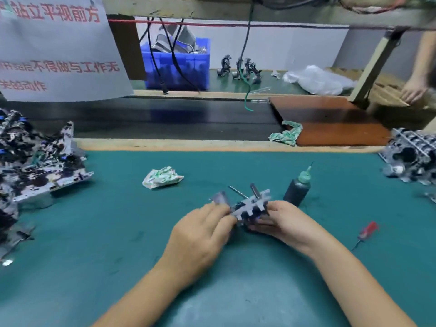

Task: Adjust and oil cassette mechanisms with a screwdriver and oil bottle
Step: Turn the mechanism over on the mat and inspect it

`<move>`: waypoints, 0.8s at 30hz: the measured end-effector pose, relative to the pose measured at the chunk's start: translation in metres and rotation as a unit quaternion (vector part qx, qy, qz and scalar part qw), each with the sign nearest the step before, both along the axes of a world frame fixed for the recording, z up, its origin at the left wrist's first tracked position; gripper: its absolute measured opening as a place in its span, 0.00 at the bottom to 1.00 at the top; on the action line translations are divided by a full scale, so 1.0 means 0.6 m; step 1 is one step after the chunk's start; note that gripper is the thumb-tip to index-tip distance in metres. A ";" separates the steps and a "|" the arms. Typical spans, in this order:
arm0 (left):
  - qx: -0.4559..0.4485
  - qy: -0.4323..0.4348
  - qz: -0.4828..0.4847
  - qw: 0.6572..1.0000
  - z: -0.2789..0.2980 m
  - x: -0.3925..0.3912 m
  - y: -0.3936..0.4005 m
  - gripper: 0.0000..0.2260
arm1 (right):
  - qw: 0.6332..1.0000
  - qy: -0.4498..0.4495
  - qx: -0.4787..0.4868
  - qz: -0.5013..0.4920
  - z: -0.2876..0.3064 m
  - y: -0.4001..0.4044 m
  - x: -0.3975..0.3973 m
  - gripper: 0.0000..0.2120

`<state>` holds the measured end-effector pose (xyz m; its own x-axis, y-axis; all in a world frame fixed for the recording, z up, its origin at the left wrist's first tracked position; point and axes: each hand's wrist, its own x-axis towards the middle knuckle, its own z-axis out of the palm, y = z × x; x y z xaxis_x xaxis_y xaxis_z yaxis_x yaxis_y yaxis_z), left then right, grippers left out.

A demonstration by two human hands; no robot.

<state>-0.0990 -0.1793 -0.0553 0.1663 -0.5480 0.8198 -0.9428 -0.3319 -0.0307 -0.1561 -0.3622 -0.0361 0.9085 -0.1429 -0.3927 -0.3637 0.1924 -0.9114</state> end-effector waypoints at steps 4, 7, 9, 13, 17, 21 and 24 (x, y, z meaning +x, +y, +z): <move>0.081 -0.109 -0.071 0.988 -0.013 -0.018 -0.012 0.05 | 1.000 0.017 -0.023 0.005 -0.012 -0.015 -0.026 0.11; 0.090 -0.111 -0.094 0.985 -0.015 -0.023 -0.012 0.04 | 0.987 0.012 -0.155 0.043 -0.003 -0.021 -0.034 0.11; 0.103 -0.113 -0.109 0.982 -0.020 -0.022 -0.009 0.04 | 0.961 0.033 -0.274 0.023 0.000 -0.037 -0.038 0.13; 0.145 -0.079 -0.123 0.979 -0.033 -0.024 -0.006 0.07 | 0.970 0.054 -0.230 -0.060 -0.002 -0.068 -0.057 0.11; 0.105 0.072 -0.108 0.986 -0.032 -0.020 -0.005 0.23 | 0.942 -0.028 -0.319 -0.098 -0.025 -0.052 -0.071 0.08; 0.147 0.377 -0.074 0.911 -0.018 -0.003 0.004 0.48 | 0.890 -0.080 -0.437 -0.097 -0.051 -0.039 -0.075 0.09; 0.180 0.458 -0.085 0.867 -0.021 0.005 0.005 0.50 | 0.878 -0.086 -0.462 -0.088 -0.056 -0.037 -0.073 0.08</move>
